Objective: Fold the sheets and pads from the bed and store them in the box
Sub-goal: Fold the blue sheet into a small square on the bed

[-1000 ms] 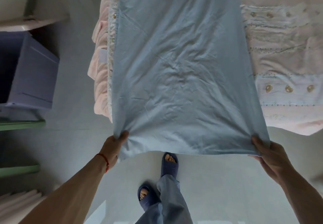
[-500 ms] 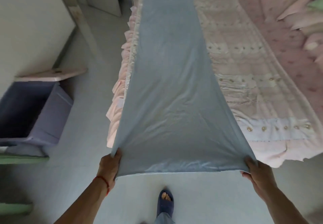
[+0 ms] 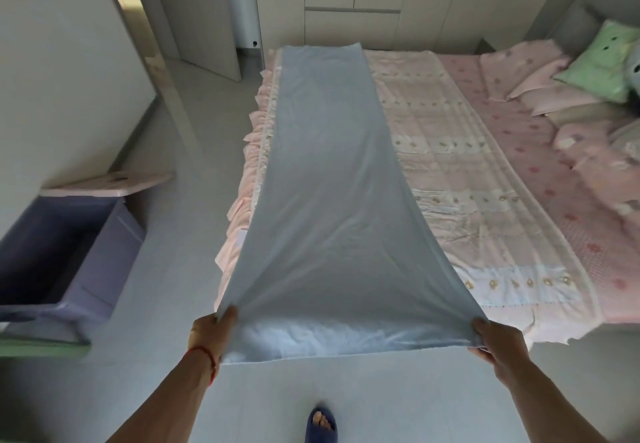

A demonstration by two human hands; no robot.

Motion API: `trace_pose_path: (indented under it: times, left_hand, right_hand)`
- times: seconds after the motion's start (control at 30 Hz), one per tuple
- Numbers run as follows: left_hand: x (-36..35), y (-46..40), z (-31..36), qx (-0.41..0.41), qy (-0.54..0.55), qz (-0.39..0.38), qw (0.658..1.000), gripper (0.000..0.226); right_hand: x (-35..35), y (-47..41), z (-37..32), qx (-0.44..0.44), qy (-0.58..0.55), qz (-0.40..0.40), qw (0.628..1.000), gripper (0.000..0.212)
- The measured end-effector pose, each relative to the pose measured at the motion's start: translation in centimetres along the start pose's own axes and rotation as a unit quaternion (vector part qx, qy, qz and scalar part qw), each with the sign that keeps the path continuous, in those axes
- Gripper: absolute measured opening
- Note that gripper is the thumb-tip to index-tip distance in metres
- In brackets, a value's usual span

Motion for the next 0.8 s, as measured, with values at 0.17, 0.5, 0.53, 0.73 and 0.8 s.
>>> trace_pose_path:
  times: [0.17, 0.5, 0.53, 0.73, 0.8]
  left_hand:
    - [1.2, -0.1, 3.0, -0.015, 0.017, -0.010, 1.000, 0.036]
    - [-2.9, -5.5, 8.3, -0.033, 0.042, -0.021, 0.998, 0.033]
    - [-3.7, -6.6, 8.9, -0.018, 0.037, -0.030, 0.999, 0.029]
    - [-11.4, -12.3, 14.0, 0.148, 0.033, -0.054, 0.987, 0.013]
    - [-13.4, -14.3, 15.4, 0.182, 0.053, -0.045, 0.981, 0.010]
  right_hand:
    - [0.5, 1.4, -2.9, 0.018, -0.009, 0.002, 1.000, 0.006]
    - [-5.3, -1.6, -8.9, 0.090, -0.116, -0.022, 0.989, 0.027]
    - [-6.3, -2.7, -9.6, 0.096, -0.111, -0.027, 0.989, 0.024]
    - [-15.6, -12.3, -12.9, 0.025, -0.079, -0.058, 0.995, 0.021]
    - [-18.7, -14.6, -14.3, -0.001, -0.080, -0.061, 0.995, 0.014]
Point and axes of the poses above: each hand's wrist, its own y-axis away from the middle knuckle, its own x-axis out of the back of the hand, z = x × y, the point moved 4 cm from there along -y, towards the middle knuckle, and after that the axes turned 13 degrees about z, right-handed, at the moved point
